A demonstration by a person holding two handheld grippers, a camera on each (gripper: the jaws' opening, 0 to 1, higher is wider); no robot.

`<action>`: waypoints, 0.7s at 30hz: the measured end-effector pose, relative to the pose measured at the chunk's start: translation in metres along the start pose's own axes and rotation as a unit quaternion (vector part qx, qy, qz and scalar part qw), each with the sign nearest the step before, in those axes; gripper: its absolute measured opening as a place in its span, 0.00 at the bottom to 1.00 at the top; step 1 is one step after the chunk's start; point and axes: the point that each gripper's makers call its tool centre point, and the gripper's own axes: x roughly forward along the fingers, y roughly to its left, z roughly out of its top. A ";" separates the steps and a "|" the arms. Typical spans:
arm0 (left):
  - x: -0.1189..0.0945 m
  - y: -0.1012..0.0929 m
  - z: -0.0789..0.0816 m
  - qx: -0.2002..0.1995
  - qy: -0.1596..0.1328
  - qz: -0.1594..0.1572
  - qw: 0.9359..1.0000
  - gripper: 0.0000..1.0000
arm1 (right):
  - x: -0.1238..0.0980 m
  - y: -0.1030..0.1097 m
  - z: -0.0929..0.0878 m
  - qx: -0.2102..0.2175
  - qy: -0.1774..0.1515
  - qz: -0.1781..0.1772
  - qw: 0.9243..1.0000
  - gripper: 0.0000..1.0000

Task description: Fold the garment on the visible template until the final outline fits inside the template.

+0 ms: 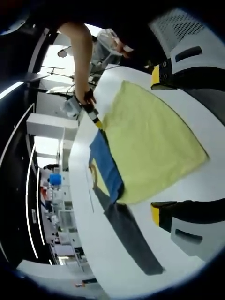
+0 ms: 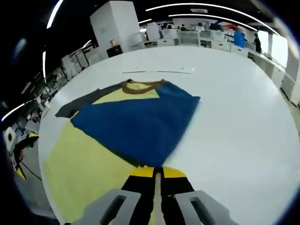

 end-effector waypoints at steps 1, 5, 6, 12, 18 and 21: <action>0.000 0.000 0.000 -0.001 0.000 0.000 1.000 0.96 | -0.001 -0.004 -0.001 -0.005 0.002 -0.008 1.000 0.00; -0.001 0.002 0.000 -0.004 -0.002 0.002 1.000 0.96 | -0.005 -0.013 -0.002 -0.029 0.010 -0.023 0.999 0.00; -0.001 0.002 0.000 -0.004 -0.003 0.001 1.000 0.96 | -0.006 -0.017 -0.002 -0.039 0.013 -0.030 0.999 0.00; 0.000 0.002 0.001 -0.002 -0.003 0.000 1.000 0.96 | -0.008 -0.031 -0.005 -0.076 0.029 -0.055 0.995 0.00; 0.000 0.002 0.001 -0.001 -0.002 0.001 1.000 0.96 | -0.009 -0.040 -0.007 -0.151 0.043 -0.071 0.985 0.00; -0.001 0.003 0.000 -0.001 -0.001 0.002 1.000 0.96 | -0.009 -0.042 -0.007 -0.147 0.041 -0.071 0.986 0.00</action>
